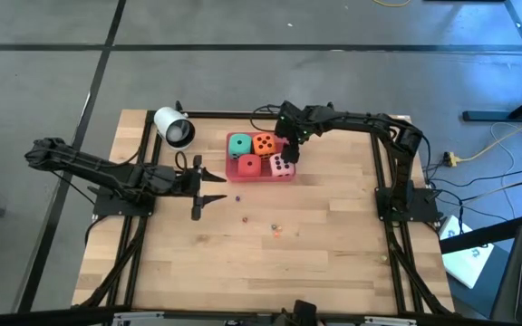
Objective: Pick & Place Dice
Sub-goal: Put the small yellow dice into the pink bin
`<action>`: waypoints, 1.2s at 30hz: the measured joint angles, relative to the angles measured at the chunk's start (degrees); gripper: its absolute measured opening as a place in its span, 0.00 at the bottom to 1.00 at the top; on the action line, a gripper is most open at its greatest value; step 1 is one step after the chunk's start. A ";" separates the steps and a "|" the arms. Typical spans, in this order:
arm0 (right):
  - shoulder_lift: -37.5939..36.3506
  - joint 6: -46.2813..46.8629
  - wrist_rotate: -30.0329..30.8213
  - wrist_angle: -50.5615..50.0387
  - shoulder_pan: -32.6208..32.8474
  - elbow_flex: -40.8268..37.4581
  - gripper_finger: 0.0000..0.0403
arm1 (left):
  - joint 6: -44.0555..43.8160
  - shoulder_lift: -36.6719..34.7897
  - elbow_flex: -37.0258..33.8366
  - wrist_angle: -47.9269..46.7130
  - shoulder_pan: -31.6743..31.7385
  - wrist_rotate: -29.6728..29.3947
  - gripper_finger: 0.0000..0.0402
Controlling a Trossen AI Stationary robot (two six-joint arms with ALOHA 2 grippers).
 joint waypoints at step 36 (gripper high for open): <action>-23.86 11.80 -19.33 14.42 9.08 -11.38 0.51 | 2.55 -2.13 0.00 -5.53 -0.01 -4.65 0.52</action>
